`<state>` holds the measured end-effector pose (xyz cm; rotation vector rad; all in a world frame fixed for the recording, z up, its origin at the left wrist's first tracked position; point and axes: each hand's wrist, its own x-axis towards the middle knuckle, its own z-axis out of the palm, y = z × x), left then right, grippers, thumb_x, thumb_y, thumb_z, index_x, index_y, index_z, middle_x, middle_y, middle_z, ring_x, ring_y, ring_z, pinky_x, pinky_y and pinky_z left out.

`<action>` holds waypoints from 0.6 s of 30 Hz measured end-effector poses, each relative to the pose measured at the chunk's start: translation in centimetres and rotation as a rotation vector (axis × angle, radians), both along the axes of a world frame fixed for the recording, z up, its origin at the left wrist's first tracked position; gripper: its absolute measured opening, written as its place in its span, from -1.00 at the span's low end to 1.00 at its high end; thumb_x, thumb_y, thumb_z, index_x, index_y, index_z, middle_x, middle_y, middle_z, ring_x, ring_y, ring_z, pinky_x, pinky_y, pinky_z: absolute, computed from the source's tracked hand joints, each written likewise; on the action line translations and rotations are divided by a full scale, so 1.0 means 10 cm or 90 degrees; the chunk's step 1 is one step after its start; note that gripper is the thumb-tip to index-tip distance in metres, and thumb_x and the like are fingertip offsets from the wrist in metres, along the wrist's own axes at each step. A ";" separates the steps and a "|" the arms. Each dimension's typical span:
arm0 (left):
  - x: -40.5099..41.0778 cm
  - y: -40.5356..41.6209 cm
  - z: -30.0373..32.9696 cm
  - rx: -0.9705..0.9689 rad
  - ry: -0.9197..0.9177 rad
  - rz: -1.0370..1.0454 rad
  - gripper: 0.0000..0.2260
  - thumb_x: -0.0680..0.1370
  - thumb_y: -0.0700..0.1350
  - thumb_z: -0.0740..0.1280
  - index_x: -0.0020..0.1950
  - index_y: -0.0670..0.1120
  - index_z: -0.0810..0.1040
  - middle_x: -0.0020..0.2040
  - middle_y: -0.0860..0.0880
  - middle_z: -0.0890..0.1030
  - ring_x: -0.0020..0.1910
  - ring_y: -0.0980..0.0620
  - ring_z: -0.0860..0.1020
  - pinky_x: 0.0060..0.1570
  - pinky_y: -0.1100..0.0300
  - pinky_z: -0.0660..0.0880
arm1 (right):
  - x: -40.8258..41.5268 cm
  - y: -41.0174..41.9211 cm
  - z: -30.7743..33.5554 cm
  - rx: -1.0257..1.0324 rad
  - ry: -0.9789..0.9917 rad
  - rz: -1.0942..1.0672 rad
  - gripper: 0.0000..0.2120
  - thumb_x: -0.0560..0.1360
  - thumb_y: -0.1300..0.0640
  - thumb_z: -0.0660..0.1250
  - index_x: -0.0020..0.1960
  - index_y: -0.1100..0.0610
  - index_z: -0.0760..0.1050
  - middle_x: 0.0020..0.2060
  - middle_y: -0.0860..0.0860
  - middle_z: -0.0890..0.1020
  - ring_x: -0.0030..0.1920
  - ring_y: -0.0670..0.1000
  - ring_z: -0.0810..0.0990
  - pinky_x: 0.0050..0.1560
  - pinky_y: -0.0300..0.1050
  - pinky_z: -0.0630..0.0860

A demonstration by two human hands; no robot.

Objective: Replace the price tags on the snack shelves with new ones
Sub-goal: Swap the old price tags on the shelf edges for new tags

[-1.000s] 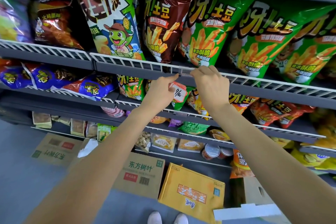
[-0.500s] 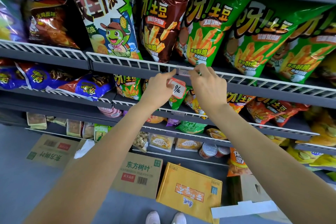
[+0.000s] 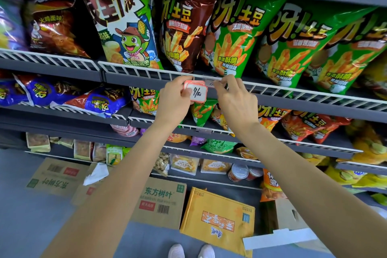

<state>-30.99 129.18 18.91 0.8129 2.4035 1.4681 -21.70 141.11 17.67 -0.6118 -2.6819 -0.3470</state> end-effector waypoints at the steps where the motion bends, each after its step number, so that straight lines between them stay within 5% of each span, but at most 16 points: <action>1: 0.00 -0.02 0.01 0.015 -0.009 -0.003 -0.71 0.58 -0.29 0.19 0.28 -0.13 0.49 0.14 -0.12 0.61 0.08 -0.03 0.60 0.03 0.03 0.59 | 0.00 -0.02 -0.01 -0.001 -0.004 -0.001 -0.51 0.11 0.45 0.50 0.02 0.24 0.57 -0.08 0.14 0.56 -0.18 0.14 0.54 -0.54 -0.26 0.15; 10: 0.07 -0.13 0.14 0.095 -0.087 -0.023 -0.80 0.60 -0.30 0.17 0.19 -0.23 0.48 0.05 -0.15 0.59 0.01 0.02 0.58 -0.12 0.30 0.59 | 0.04 -0.06 -0.07 -0.127 0.040 0.002 -0.53 0.32 0.40 0.41 0.21 0.23 0.49 0.12 0.12 0.51 0.00 0.14 0.54 -0.52 -0.19 0.23; 13: 0.11 -0.11 0.17 0.112 -0.097 -0.031 -0.80 0.59 -0.30 0.17 0.17 -0.22 0.49 -0.02 -0.09 0.60 0.01 0.02 0.60 -0.11 0.28 0.60 | 0.05 -0.05 -0.01 -0.296 0.082 0.005 -0.62 0.55 0.21 0.22 0.37 0.16 0.36 0.29 0.06 0.36 0.04 0.08 0.52 -0.32 -0.13 0.36; 18: 0.30 -0.02 0.22 0.120 -0.114 -0.038 -0.78 0.59 -0.31 0.17 0.20 -0.20 0.49 -0.03 -0.05 0.59 -0.06 0.09 0.60 -0.20 0.40 0.56 | 0.13 0.02 0.07 -0.412 0.047 0.073 -0.56 0.55 0.21 0.22 0.42 0.15 0.28 0.33 0.09 0.23 0.09 0.09 0.48 -0.02 -0.09 0.43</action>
